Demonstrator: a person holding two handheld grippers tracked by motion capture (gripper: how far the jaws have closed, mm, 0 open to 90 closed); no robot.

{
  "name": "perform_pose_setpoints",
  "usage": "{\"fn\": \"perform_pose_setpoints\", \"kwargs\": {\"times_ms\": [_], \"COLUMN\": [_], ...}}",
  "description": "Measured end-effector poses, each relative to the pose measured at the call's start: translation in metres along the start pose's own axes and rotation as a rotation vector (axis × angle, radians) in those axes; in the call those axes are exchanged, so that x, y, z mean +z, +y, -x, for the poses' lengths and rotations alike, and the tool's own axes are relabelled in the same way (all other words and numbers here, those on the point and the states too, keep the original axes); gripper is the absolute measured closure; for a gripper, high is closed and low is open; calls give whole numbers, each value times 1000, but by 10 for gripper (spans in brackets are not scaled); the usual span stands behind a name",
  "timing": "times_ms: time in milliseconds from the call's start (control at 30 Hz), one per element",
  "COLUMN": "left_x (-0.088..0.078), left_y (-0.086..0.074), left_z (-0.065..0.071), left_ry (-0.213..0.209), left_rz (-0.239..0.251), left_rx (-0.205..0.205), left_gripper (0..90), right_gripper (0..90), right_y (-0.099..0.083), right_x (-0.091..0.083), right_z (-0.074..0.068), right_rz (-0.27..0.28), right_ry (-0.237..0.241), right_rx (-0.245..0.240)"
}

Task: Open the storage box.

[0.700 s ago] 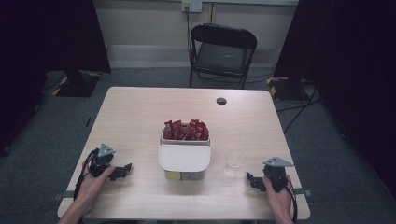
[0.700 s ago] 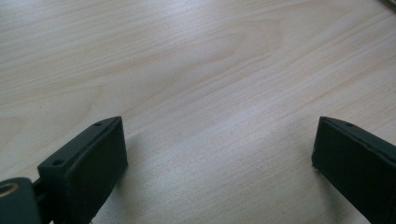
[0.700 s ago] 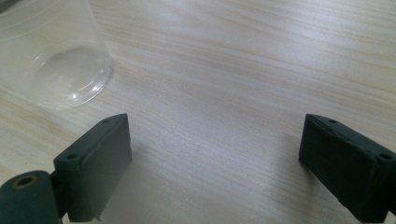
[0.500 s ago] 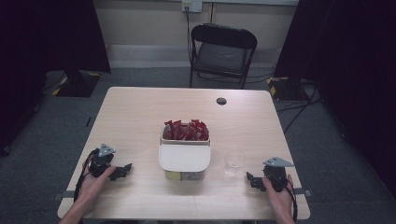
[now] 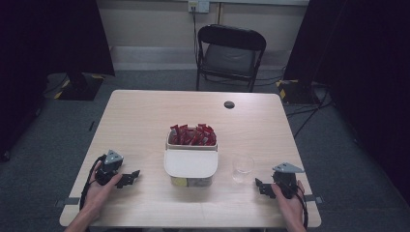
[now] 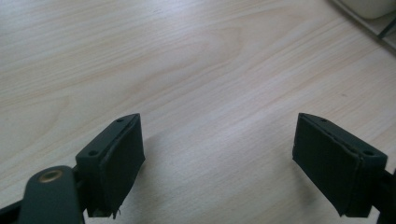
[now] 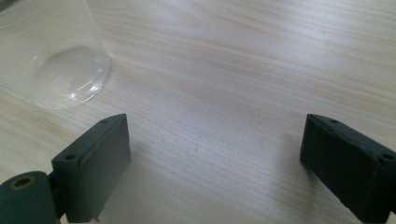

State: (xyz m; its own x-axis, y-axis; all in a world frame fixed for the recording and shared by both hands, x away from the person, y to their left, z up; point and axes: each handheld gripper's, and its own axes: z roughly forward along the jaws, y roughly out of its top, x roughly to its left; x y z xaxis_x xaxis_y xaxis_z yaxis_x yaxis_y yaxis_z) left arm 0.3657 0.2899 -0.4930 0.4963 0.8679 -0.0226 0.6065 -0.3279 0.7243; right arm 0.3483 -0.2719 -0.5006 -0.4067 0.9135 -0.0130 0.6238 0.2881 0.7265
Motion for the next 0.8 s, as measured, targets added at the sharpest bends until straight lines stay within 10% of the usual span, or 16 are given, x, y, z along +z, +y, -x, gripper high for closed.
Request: {"fn": "perform_pose_setpoints", "kwargs": {"times_ms": [800], "left_x": [-15], "left_y": [7], "left_z": [18], "left_ry": [-176], "left_rz": [54], "left_rx": [13], "left_gripper": [174], "right_gripper": [60], "right_y": [-1], "right_x": [0], "right_z": [1], "right_rz": [-5], "right_ry": [-6], "right_rx": [7]}}
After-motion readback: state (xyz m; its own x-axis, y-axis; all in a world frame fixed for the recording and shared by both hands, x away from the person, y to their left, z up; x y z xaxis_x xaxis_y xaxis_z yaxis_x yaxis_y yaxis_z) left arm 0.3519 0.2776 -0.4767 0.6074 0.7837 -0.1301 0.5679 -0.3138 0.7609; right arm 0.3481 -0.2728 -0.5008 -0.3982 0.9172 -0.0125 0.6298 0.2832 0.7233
